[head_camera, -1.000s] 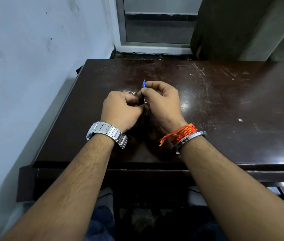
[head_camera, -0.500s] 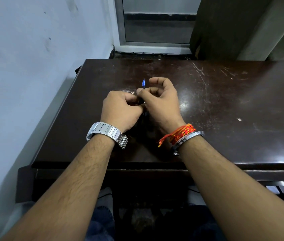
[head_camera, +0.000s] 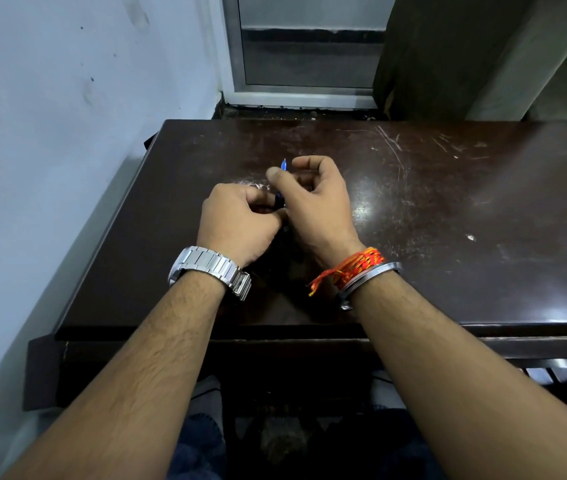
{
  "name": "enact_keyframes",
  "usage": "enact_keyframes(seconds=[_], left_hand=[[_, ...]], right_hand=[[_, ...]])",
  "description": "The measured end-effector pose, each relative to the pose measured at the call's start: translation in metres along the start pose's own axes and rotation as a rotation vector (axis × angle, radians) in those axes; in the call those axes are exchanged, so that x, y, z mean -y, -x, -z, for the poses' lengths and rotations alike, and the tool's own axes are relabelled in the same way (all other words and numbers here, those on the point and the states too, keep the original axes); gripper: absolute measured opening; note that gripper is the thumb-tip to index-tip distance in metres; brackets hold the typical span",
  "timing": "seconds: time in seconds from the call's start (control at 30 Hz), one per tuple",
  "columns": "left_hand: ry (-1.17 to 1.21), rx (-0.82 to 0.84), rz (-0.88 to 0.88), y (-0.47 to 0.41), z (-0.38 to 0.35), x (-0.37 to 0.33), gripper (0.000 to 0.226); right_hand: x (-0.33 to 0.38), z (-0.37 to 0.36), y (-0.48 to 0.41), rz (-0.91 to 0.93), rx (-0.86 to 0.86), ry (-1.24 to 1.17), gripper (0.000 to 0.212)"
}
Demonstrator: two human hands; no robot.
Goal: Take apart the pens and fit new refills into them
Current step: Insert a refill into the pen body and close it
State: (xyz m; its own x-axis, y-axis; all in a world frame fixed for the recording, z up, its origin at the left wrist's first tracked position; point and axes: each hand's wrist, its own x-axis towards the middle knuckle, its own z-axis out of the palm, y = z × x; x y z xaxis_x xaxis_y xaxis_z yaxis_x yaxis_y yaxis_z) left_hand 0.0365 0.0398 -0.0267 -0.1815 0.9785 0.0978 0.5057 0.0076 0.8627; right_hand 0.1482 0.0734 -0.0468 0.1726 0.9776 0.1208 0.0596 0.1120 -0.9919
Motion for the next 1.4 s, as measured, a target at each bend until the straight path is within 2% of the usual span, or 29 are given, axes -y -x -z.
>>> enact_keyframes(seconds=[0.07,0.17,0.33,0.43,0.53,0.67,0.8,0.9,1.0,1.07,1.17,1.27,1.4], left_hand=[[-0.012,0.004,-0.023,0.0014,0.0002,-0.0009,0.022],[-0.02,-0.006,-0.028,0.0024,-0.0006,-0.0013,0.016],[-0.024,-0.008,-0.02,0.0014,0.0001,-0.0006,0.016],[-0.025,-0.009,-0.033,0.0029,-0.0012,-0.0005,0.014],[-0.009,-0.013,-0.016,0.0015,-0.002,0.0003,0.018],[-0.02,-0.013,-0.021,0.0003,-0.0019,0.0007,0.017],[-0.036,-0.025,-0.044,0.0016,-0.0021,0.001,0.013],[-0.021,-0.038,-0.026,-0.0001,-0.0024,0.0019,0.016],[-0.037,-0.036,-0.034,-0.0006,-0.0025,0.0028,0.01],[-0.061,-0.04,-0.048,0.0,-0.0024,0.0028,0.006],[-0.038,-0.037,-0.024,-0.0004,-0.0022,0.003,0.013],[-0.03,-0.034,-0.006,-0.0021,-0.0028,0.0043,0.019],[-0.041,-0.039,-0.017,-0.0016,-0.0029,0.0043,0.01]], right_hand=[[-0.0012,-0.0006,0.001,0.02,0.01,0.03,0.028],[-0.0007,-0.001,-0.0022,-0.039,0.017,-0.051,0.022],[-0.0017,0.0002,0.0007,-0.013,0.029,0.028,0.033],[-0.0013,0.0008,-0.0002,-0.019,0.038,-0.009,0.025],[0.0033,0.0014,-0.0012,-0.051,0.059,-0.058,0.027],[0.0018,0.0013,0.0019,-0.055,0.049,0.009,0.035],[0.0033,0.0023,0.0013,-0.031,0.047,0.002,0.026],[0.0043,0.0015,0.0001,-0.083,0.064,-0.069,0.03],[0.0009,0.0014,0.002,-0.054,0.049,0.007,0.038],[-0.0001,0.002,0.0022,-0.023,0.035,0.035,0.034],[0.0026,0.0019,0.0002,-0.059,0.036,-0.061,0.026],[0.0041,0.0031,-0.0002,-0.065,0.035,-0.056,0.029],[0.0023,0.005,0.0023,-0.053,0.035,0.032,0.037]])
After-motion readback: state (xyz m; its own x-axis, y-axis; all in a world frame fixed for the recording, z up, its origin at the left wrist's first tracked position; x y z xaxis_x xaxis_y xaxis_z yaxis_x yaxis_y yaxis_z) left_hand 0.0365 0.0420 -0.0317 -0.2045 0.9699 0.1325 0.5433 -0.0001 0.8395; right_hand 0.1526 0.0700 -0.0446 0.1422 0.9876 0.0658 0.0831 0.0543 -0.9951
